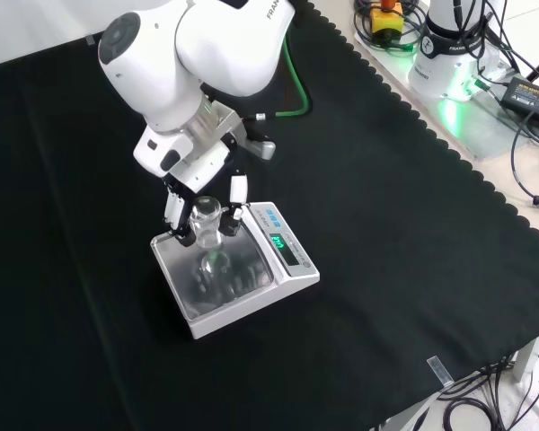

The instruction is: Put the beaker on the electronic balance.

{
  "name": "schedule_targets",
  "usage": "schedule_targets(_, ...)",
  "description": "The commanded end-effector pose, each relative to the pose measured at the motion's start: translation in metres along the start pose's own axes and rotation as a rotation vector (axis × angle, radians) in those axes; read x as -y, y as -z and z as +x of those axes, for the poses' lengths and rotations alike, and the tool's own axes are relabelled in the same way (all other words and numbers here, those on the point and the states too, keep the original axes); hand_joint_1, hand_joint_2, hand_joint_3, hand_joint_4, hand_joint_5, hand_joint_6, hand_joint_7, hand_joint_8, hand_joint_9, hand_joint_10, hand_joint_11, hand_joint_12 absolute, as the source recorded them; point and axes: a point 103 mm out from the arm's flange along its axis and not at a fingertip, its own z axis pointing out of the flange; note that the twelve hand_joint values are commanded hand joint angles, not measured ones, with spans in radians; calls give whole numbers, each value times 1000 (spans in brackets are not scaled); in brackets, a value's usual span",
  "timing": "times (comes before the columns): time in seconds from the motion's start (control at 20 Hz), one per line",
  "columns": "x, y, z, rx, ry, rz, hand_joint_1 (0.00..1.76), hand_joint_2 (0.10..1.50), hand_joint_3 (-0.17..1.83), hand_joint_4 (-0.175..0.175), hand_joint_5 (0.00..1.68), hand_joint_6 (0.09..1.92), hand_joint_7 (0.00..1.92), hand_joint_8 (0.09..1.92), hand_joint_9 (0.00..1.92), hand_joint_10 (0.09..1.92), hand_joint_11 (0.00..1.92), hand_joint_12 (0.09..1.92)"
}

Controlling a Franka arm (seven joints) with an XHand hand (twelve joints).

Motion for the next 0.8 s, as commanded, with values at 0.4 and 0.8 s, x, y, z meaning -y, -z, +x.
schedule_targets(0.4, -20, -12, 44, 1, -11, 38, 994, 906, 562, -175, 719, 874, 837, 944, 1409, 454, 1628, 543)
schedule_targets(0.8, -24, -26, 8, -22, -52, 64, 995, 905, 565, -175, 721, 874, 838, 944, 1410, 458, 1630, 542)
